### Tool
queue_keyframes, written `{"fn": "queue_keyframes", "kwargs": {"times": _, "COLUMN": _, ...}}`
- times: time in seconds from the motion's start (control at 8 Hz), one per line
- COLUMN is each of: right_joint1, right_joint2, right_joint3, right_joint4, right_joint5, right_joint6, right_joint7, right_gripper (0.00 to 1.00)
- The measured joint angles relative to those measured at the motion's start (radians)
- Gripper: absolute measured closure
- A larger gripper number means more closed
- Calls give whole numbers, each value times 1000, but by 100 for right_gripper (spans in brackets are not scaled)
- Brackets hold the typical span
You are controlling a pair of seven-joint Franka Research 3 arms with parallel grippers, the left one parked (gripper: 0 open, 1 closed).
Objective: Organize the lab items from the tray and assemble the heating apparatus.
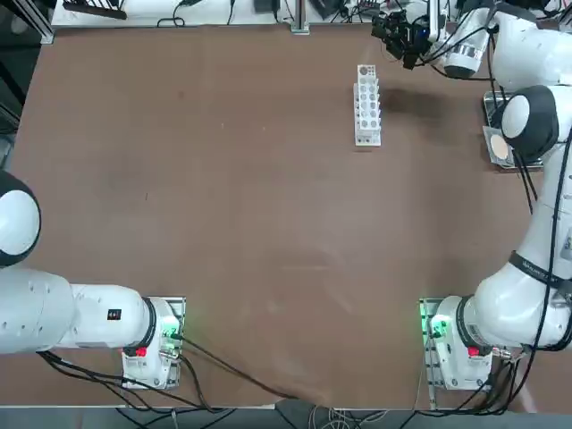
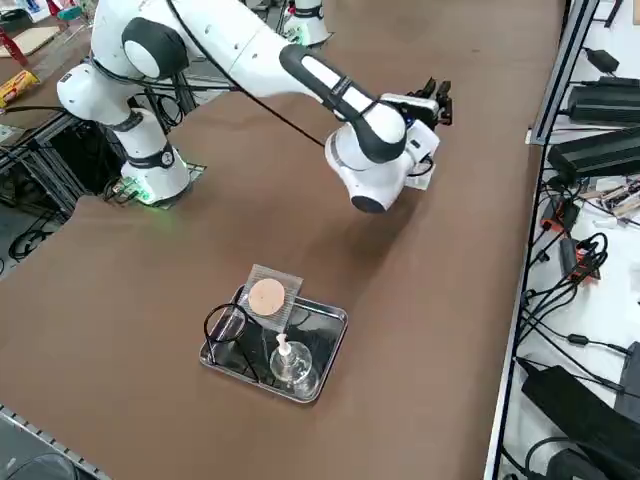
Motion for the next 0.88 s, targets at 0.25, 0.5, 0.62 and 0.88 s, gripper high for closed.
{"fn": "queue_keyframes", "kwargs": {"times": 0.25, "right_joint1": -2, "right_joint2": 0, "right_joint3": 0, "right_joint4": -13, "right_joint5": 0, "right_joint6": -1, "right_joint7": -3, "right_gripper": 77}}
{"fn": "queue_keyframes", "kwargs": {"times": 0.5, "right_joint1": -4, "right_joint2": 0, "right_joint3": 0, "right_joint4": -18, "right_joint5": -3, "right_joint6": -1, "right_joint7": -7, "right_gripper": 77}}
{"fn": "queue_keyframes", "kwargs": {"times": 0.62, "right_joint1": -5, "right_joint2": 0, "right_joint3": 0, "right_joint4": -18, "right_joint5": -8, "right_joint6": 1, "right_joint7": -8, "right_gripper": 77}}
{"fn": "queue_keyframes", "kwargs": {"times": 0.88, "right_joint1": -5, "right_joint2": 0, "right_joint3": 0, "right_joint4": -20, "right_joint5": -13, "right_joint6": 2, "right_joint7": -8, "right_gripper": 77}}
